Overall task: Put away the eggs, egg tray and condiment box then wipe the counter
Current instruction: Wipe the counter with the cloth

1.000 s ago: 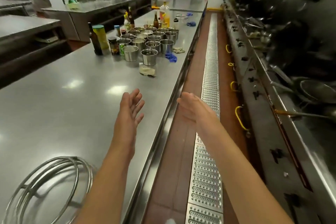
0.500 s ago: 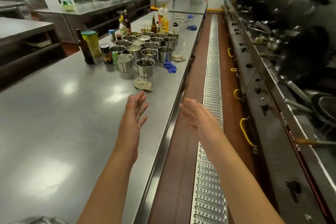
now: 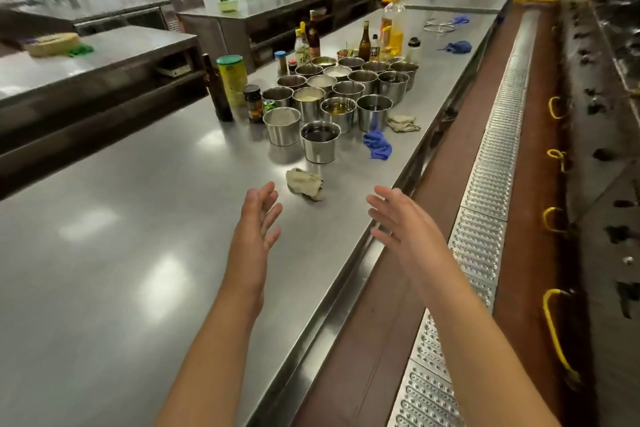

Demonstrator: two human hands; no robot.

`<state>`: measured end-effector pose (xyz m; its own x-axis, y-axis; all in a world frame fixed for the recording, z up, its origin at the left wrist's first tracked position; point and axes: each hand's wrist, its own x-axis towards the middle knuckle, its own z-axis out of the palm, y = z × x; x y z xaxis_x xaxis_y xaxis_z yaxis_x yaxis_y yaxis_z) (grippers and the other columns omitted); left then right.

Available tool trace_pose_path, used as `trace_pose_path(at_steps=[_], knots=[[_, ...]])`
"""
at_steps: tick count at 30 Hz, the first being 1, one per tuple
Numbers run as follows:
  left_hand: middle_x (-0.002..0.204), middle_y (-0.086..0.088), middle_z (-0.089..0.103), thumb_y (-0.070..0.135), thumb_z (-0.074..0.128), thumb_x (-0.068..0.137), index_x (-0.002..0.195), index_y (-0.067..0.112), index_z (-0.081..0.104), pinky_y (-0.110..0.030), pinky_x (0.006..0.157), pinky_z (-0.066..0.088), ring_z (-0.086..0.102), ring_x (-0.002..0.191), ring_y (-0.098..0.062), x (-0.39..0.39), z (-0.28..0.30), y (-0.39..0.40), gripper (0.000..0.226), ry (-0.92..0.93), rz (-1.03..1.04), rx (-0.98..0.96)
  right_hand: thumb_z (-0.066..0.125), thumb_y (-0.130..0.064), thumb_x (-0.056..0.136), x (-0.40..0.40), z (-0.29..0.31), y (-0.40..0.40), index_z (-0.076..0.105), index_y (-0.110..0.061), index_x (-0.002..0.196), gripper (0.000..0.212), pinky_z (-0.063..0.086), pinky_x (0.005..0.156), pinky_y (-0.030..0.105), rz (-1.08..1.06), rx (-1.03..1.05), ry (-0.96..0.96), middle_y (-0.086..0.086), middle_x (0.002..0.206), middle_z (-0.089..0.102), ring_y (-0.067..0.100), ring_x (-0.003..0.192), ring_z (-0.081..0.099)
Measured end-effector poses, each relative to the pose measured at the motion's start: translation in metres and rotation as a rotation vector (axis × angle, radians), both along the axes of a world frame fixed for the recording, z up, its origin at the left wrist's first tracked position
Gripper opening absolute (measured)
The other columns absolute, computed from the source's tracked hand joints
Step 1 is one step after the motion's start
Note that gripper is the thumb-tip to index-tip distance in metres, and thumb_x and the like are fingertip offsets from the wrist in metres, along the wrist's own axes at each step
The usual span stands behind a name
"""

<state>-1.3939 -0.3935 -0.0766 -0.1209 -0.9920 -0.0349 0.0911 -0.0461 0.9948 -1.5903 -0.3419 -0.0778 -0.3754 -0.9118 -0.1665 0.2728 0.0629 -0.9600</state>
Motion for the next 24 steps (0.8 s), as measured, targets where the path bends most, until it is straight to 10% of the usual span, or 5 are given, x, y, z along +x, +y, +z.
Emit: trace_pose_path(at_steps=[24], knots=[[0.147, 0.008, 0.05, 0.052, 0.024, 0.104, 0.147, 0.026, 0.045, -0.043, 0.117, 0.033, 0.049, 0.132, -0.007, -0.086, -0.049, -0.222, 0.055, -0.025, 0.17, 0.161, 0.046, -0.043, 0.101, -0.085, -0.054, -0.258, 0.055, -0.026, 0.136, 0.04, 0.047, 0.102, 0.033, 0.244, 0.171, 0.152, -0.008, 0.125, 0.064, 0.005, 0.115, 0.06]])
